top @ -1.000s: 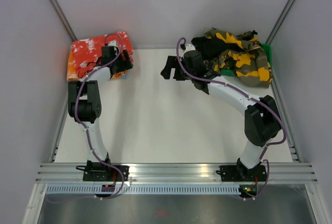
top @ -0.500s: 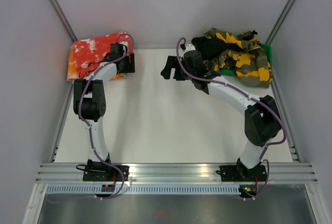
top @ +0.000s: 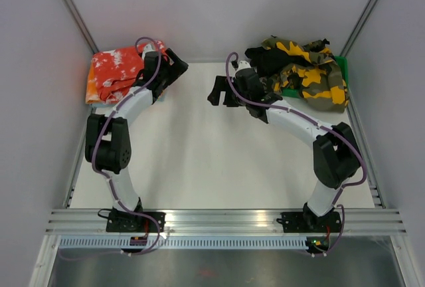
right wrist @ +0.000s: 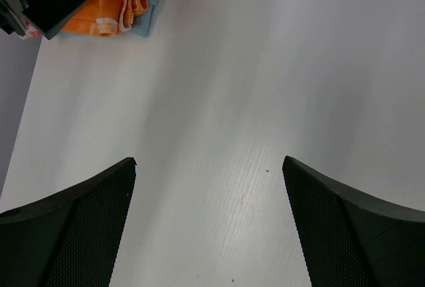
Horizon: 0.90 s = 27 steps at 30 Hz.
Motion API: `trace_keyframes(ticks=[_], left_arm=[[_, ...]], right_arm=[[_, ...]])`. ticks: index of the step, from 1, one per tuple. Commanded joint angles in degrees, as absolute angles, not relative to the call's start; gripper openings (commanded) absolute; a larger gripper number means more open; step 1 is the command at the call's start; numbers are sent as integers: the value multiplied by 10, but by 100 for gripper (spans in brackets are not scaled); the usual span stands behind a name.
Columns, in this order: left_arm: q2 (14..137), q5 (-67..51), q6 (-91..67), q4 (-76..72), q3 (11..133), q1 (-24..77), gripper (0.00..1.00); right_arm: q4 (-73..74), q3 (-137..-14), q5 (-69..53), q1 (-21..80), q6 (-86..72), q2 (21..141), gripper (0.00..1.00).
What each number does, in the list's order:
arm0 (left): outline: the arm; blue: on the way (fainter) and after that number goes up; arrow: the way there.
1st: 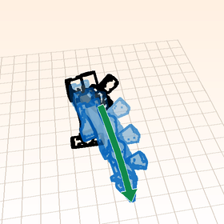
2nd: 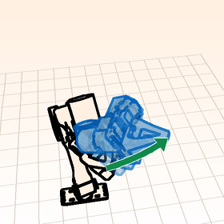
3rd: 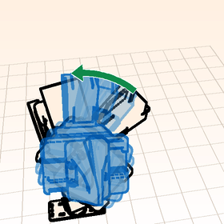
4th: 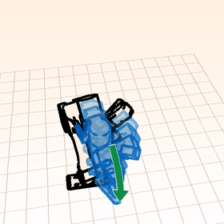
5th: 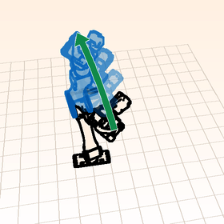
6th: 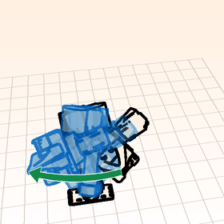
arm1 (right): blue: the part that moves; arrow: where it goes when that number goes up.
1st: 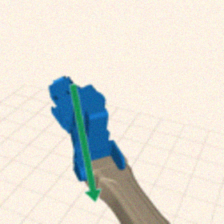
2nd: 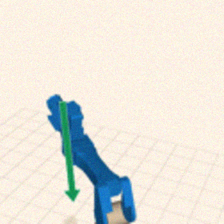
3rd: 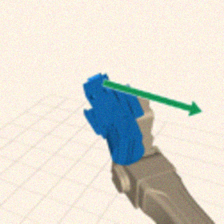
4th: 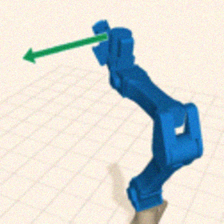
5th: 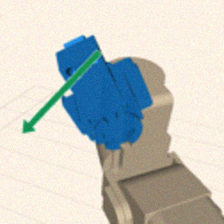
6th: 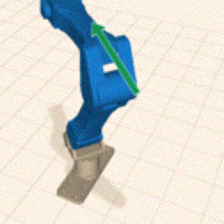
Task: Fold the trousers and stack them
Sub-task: Neatly place the folded trousers to the corner
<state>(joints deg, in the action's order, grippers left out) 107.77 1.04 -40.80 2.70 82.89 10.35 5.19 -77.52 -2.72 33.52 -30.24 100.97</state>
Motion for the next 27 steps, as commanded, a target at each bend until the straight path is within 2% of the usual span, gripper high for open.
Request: trace_keyframes(ticks=[1, 12, 17, 22, 27], left_arm=[[1091, 72, -633, -88, 801, 113, 100], [1114, 223, -838, -68, 774, 131, 100], [1147, 227, -845, -64, 809, 127, 100], [1171, 231, -891, 68, 861, 121, 100], [1169, 242, -888, 23, 833, 114, 100]], right_arm=[[41, -769, -11, 335, -301, 971, 98], [62, -759, 14, 334, -285, 957, 98], [63, -759, 14, 334, -285, 962, 98], [67, -762, 17, 334, -284, 964, 98], [69, -766, 11, 333, -279, 971, 98]])
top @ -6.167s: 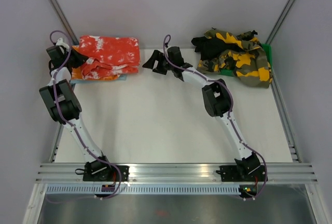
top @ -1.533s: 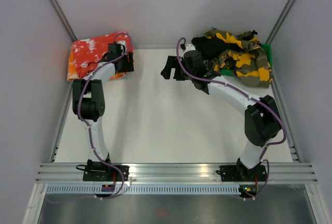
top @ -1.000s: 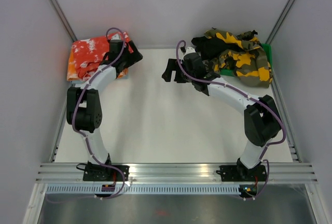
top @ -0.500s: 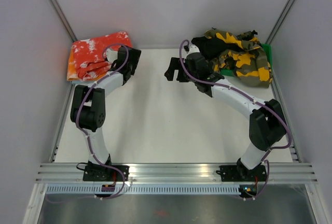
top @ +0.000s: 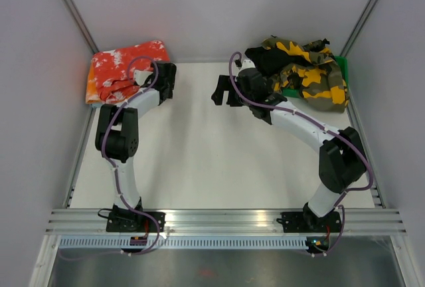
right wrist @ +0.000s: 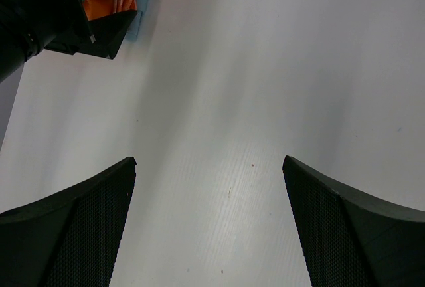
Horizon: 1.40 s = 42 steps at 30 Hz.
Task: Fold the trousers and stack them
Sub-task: Neatly place the folded trousers to the corner
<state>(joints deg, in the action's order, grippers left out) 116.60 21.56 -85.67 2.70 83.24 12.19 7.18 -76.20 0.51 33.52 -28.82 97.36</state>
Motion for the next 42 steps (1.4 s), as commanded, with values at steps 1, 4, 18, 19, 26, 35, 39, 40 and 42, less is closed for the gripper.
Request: trace_keyframes(ticks=[1, 4, 18, 19, 26, 35, 39, 40, 42], left_arm=[[1172, 243, -885, 12, 835, 110, 100], [1176, 243, -868, -38, 836, 99, 100], [1245, 216, -857, -57, 897, 73, 99], [1247, 216, -858, -59, 896, 73, 98], [1244, 201, -839, -105, 890, 66, 28], [1172, 160, -795, -94, 894, 33, 2], [1129, 148, -780, -96, 874, 18, 2], [1121, 142, -778, -99, 868, 13, 2], [1098, 127, -774, -107, 853, 2, 2]], right_arm=[[69, -766, 9, 333, -279, 975, 98], [69, -766, 4, 333, -281, 977, 98], [81, -796, -18, 332, -278, 1012, 98], [82, -797, -16, 332, -276, 1012, 98], [88, -801, -15, 333, -273, 1017, 98], [77, -794, -23, 332, -277, 1017, 98], [62, -782, -32, 333, -284, 1012, 98], [60, -780, -34, 332, -285, 1011, 98], [55, -776, -38, 332, -290, 1009, 98]])
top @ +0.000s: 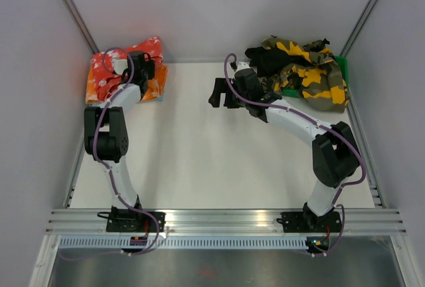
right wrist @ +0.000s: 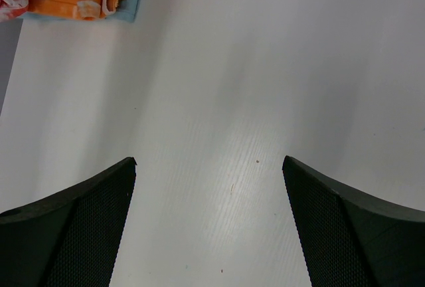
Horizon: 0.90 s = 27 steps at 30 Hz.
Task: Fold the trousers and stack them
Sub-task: Neatly place the folded trousers to the corner
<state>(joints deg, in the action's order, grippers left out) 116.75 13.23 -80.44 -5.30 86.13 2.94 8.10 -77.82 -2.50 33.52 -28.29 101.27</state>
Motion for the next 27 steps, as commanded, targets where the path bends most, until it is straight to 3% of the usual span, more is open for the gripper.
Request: trace_keyframes(ticks=[1, 11, 18, 27], left_arm=[[1089, 122, -770, -106, 846, 1, 2], [999, 119, -738, -99, 802, -53, 2], [982, 105, -750, -93, 756, -73, 2], [1052, 40, -731, -138, 731, -34, 2]], right_arm=[[54, -773, -40, 332, -291, 1008, 98], [-27, -765, -99, 338, -301, 1037, 98], [63, -1004, -97, 377, -214, 1195, 97], [24, -944, -58, 361, -259, 1145, 98]])
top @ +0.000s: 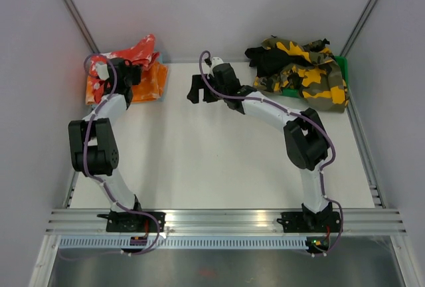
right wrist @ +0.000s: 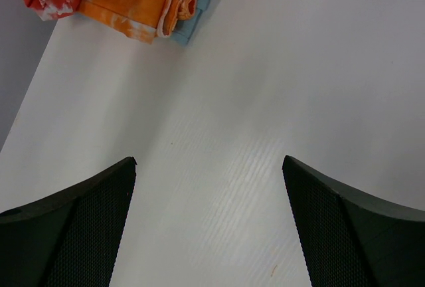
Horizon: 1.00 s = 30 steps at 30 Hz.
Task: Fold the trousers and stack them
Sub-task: Neatly place the folded trousers to the corner
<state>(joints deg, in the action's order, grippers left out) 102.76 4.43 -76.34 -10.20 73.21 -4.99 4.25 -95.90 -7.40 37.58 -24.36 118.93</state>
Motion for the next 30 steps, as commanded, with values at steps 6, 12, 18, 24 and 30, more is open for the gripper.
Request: trace_keyframes(ticks=[6, 12, 18, 24, 30], left_arm=[[1094, 48, -756, -133, 704, 17, 2], [1074, 50, -756, -128, 671, 32, 2], [1084, 45, -721, -31, 715, 34, 20], [1052, 3, -699, -23, 720, 35, 82], [945, 54, -642, 47, 721, 21, 100]], right_arm=[[58, -925, -25, 349, -236, 1096, 98], [59, -895, -15, 338, -231, 1073, 98], [58, -891, -38, 337, -239, 1077, 98], [69, -890, -39, 337, -222, 1070, 98], [81, -885, -46, 335, -218, 1054, 98]])
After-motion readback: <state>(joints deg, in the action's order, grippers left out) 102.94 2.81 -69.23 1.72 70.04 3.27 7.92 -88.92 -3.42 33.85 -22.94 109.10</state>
